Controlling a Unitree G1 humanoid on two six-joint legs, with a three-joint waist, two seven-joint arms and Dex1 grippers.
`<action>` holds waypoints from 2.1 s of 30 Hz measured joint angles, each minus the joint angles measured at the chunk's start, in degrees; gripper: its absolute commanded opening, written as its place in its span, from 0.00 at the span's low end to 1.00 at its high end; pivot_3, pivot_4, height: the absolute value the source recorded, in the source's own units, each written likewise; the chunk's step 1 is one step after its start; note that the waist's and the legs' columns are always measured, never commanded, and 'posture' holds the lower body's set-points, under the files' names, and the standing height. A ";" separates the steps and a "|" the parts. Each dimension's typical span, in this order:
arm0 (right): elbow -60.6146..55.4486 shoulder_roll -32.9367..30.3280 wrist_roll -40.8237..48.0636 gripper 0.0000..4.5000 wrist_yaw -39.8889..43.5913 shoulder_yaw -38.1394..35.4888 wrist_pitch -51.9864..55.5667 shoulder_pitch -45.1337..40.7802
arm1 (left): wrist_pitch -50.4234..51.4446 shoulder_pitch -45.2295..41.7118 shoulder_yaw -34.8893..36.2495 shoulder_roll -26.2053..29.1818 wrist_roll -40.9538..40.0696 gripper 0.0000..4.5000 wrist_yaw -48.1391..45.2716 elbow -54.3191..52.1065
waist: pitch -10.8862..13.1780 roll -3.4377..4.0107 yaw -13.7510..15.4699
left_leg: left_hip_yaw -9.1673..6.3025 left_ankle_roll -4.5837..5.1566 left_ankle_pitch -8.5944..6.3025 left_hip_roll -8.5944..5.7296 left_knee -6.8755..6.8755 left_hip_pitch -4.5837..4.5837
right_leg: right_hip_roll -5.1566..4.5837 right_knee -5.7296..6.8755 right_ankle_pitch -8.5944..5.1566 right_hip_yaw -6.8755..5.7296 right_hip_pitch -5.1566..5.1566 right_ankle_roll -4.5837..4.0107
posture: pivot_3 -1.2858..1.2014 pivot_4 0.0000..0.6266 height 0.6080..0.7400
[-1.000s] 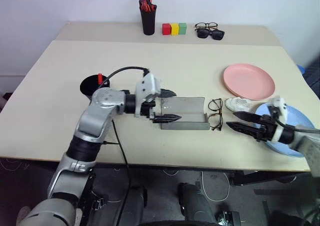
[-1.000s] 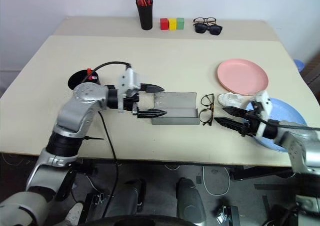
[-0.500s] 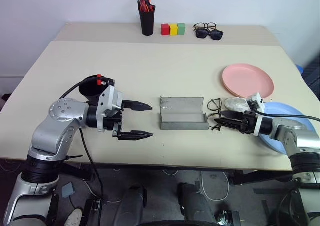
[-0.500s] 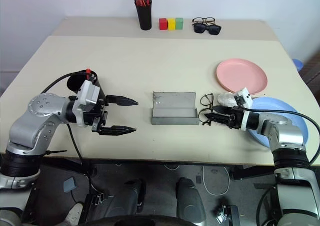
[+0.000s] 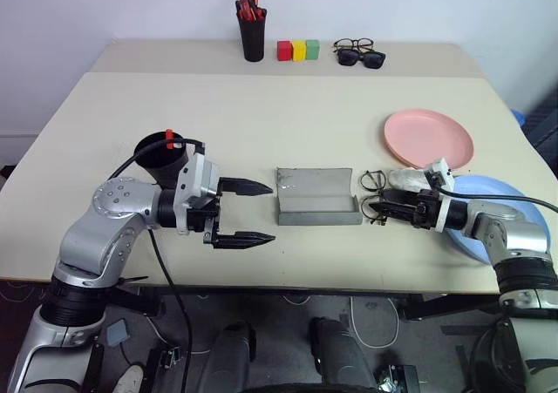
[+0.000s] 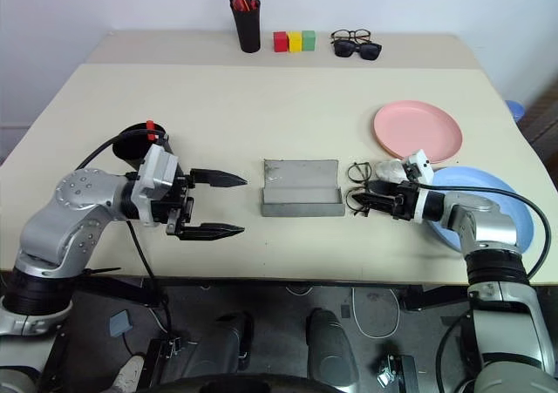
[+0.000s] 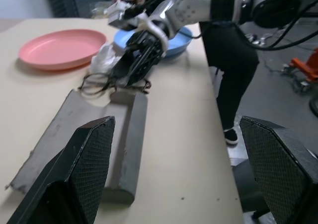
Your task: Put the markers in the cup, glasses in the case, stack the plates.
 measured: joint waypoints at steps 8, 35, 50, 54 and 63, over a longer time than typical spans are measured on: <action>1.06 1.04 -0.90 0.02 0.88 0.07 -0.97 -1.20 | -1.39 -0.01 -1.72 0.00 -0.11 0.92 -0.76 0.03 | 0.00 0.00 -0.80 | 0.00 0.00 0.00 0.00 0.01 0.01 | 0.00 0.01 0.01 0.00 0.01 0.01 | 0.52 0.24 1.00; -13.28 6.91 -0.35 0.02 0.92 2.92 -12.19 -7.83 | -3.46 4.39 -1.37 1.99 -0.64 0.92 1.47 -0.13 | 0.02 0.04 -0.79 | -0.02 0.00 0.00 0.03 -0.09 0.02 | 0.03 0.01 0.07 0.01 -0.05 0.08 | 0.52 0.24 1.00; -15.07 6.32 -4.81 0.02 7.24 11.41 -11.76 -7.84 | -2.91 9.20 2.66 7.48 -3.62 0.92 -0.37 -2.68 | 0.02 0.04 -0.75 | -0.02 0.00 0.00 0.03 -0.09 0.01 | 0.02 0.01 -0.01 0.00 -0.07 -0.06 | 0.52 0.24 1.00; -11.29 5.16 -8.22 0.02 7.92 12.98 -15.18 -7.88 | -3.23 10.56 2.85 7.49 -3.68 0.92 0.10 -3.51 | 0.02 0.05 -0.77 | -0.01 0.00 0.00 0.03 -0.10 0.02 | 0.02 0.01 -0.01 0.00 -0.08 -0.06 | 0.52 0.24 1.00; -7.25 4.18 -11.41 0.08 9.90 13.82 -17.73 -9.20 | -3.41 12.26 4.69 8.33 -4.95 0.92 0.10 -4.41 | 0.02 0.05 -0.79 | -0.01 0.00 0.00 0.04 -0.11 0.02 | 0.02 0.02 -0.01 0.01 -0.09 -0.07 | 0.52 0.24 1.00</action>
